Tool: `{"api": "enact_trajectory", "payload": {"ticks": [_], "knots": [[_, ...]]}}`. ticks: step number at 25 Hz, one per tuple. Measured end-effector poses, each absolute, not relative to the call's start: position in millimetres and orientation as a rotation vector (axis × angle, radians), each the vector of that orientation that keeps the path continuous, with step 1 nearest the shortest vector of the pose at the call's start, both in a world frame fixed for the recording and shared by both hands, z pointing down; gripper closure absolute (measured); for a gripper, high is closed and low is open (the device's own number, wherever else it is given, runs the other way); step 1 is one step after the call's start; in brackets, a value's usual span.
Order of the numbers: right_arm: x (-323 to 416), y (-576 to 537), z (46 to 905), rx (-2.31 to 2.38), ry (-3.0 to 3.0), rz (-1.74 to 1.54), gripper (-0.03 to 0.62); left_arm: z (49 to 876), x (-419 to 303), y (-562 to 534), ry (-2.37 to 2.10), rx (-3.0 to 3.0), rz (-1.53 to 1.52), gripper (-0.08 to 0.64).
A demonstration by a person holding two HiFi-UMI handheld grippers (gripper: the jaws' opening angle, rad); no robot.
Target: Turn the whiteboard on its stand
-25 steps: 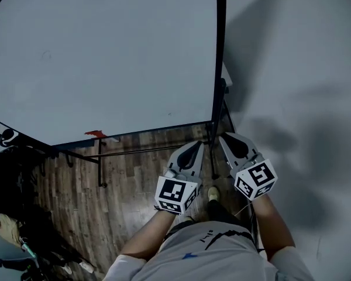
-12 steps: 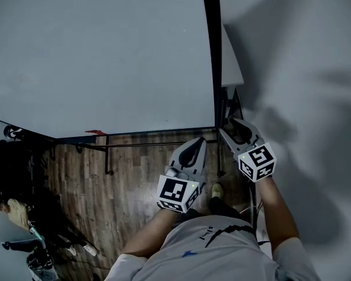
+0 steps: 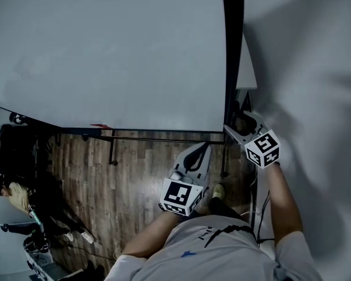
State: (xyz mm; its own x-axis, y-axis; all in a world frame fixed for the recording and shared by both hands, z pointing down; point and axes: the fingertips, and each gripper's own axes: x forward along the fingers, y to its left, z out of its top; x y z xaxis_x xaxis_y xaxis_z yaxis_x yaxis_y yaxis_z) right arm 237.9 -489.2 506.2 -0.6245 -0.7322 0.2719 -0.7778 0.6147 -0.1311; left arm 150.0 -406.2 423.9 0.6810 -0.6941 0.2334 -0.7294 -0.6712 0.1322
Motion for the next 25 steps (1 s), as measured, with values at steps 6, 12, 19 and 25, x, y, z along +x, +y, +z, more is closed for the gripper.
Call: {"api": "enact_trajectory", "payload": {"ticks": [6,12,19,25], "knots": [[229,-500,513,1.091,-2.689,0.302,0.353,428,141,-407,-1.194,2.654,0.264,0.549],[224,-499,512,0.987,-2.732,0.282,0.398,429,128,-404,-1.234,2.626,0.289,0.549],[225,-503,507,1.022,-2.723,0.274,0.403,429,113,-398,-1.249,2.620,0.292,0.549],[222,-492,508,1.057,-2.711,0.300,0.402,434,87,-375,-1.269,2.593,0.298,0.549]]}}
